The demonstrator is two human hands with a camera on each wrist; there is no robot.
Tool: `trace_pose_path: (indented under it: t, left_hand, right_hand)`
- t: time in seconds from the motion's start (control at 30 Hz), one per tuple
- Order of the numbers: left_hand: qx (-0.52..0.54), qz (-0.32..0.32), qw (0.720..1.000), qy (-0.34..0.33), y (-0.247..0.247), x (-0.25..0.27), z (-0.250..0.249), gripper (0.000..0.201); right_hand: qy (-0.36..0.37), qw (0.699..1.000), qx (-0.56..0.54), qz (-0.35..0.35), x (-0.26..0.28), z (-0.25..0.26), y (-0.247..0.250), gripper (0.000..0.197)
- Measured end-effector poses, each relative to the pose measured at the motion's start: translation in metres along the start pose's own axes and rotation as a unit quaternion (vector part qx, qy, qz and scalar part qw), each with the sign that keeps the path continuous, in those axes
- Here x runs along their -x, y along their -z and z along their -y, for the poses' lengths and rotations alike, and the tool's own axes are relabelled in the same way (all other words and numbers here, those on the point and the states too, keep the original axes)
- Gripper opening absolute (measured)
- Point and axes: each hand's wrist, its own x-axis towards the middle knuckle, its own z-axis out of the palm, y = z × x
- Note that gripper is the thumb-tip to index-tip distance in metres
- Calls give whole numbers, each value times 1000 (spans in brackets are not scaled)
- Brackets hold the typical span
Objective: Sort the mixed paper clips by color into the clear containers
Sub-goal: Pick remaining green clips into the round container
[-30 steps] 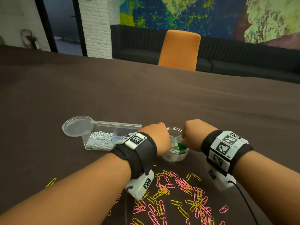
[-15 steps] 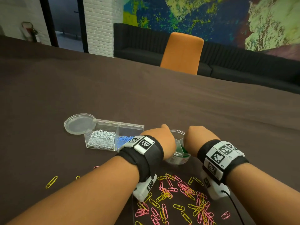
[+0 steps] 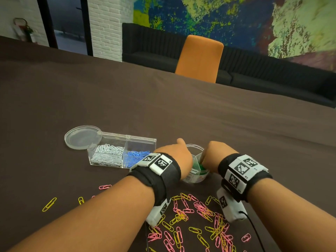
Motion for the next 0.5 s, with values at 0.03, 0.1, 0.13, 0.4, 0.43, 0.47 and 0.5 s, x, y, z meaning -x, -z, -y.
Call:
trace_pose_path:
  t: [0.03, 0.1, 0.13, 0.4, 0.43, 0.47, 0.5]
  left_hand:
    - [-2, 1, 1000, 1, 0, 0, 0, 63]
    - [-8, 4, 1000, 1, 0, 0, -1, 65]
    - [-9, 5, 1000, 2, 0, 0, -1, 66]
    - [9, 4, 1000, 4, -1, 1, -1, 57]
    - [11, 5, 1000, 3, -2, 0, -1, 55]
    - [14, 7, 1000, 3, -2, 0, -1, 53]
    - [17, 8, 1000, 4, -2, 0, -2, 51]
  right_hand:
    - [-2, 1000, 5, -2, 0, 1, 0, 9]
    - [-8, 1000, 18, 0, 0, 2, 0, 13]
    - [-10, 1000, 24, 1, -1, 3, 0, 15]
    - [8, 1000, 18, 11, 0, -2, 2, 8]
    - [12, 1000, 15, 7, 0, -4, 2, 10]
    - [14, 1000, 17, 4, 1, -4, 3, 13]
    - [14, 1000, 24, 3, 2, -4, 3, 13]
